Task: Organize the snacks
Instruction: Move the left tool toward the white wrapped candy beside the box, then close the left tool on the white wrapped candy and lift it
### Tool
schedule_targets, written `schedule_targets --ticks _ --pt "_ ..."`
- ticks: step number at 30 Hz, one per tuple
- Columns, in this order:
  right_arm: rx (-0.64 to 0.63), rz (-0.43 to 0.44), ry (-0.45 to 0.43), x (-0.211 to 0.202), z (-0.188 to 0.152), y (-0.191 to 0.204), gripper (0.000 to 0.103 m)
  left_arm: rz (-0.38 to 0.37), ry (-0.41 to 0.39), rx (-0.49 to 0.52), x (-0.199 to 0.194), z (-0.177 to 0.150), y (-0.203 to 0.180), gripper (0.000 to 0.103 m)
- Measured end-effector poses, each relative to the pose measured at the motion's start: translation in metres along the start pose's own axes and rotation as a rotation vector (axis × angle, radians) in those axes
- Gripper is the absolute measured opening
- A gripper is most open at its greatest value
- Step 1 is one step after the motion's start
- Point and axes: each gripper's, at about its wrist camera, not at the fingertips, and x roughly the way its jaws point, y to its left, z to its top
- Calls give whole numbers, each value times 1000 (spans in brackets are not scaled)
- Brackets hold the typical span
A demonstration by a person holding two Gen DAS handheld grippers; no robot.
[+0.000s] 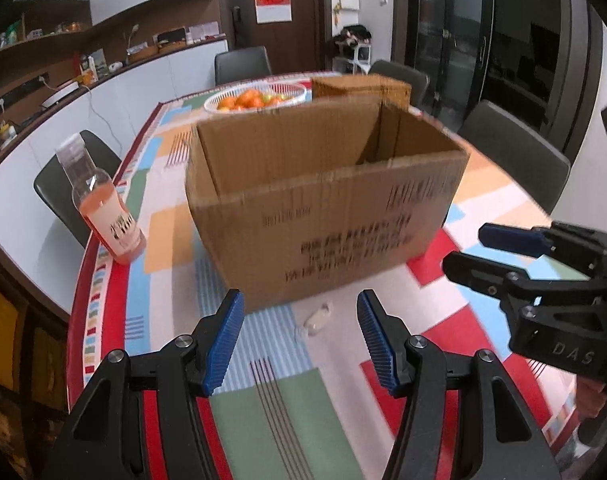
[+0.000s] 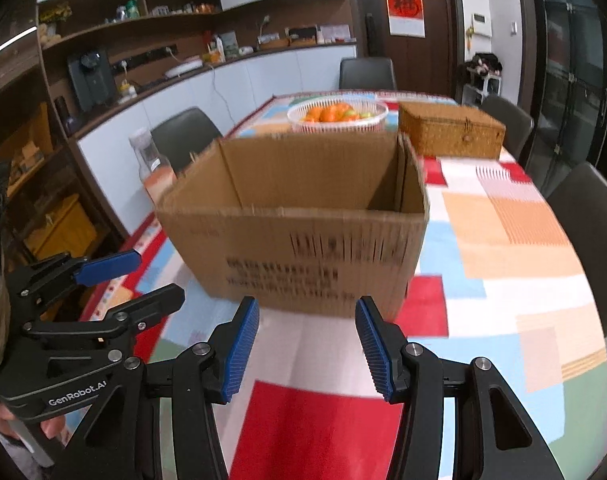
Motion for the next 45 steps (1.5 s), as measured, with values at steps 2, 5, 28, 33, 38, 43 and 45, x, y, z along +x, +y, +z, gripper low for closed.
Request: schedule_targets --ticks 2,5,28,33,38,43,45 --pt "0 -11 29 8 -6 0 51 -2 21 11 10 -8 -1 58" --pt "3 -21 66 19 -16 -1 51 -14 56 14 27 -19 -1 58" --pt "38 -70 203 66 -41 -4 51 -79 81 13 102 -24 -1 56" --pt "40 -73 210 72 -40 -6 51 -80 93 3 113 -23 0 45" --pt "48 -65 217 76 -42 -5 51 -81 107 2 118 -23 0 32" --pt "58 -51 222 80 -41 -6 52 -94 108 12 120 -21 -2 19" --pt "64 -44 223 80 -40 -8 52 -101 110 16 119 -21 -4 19"
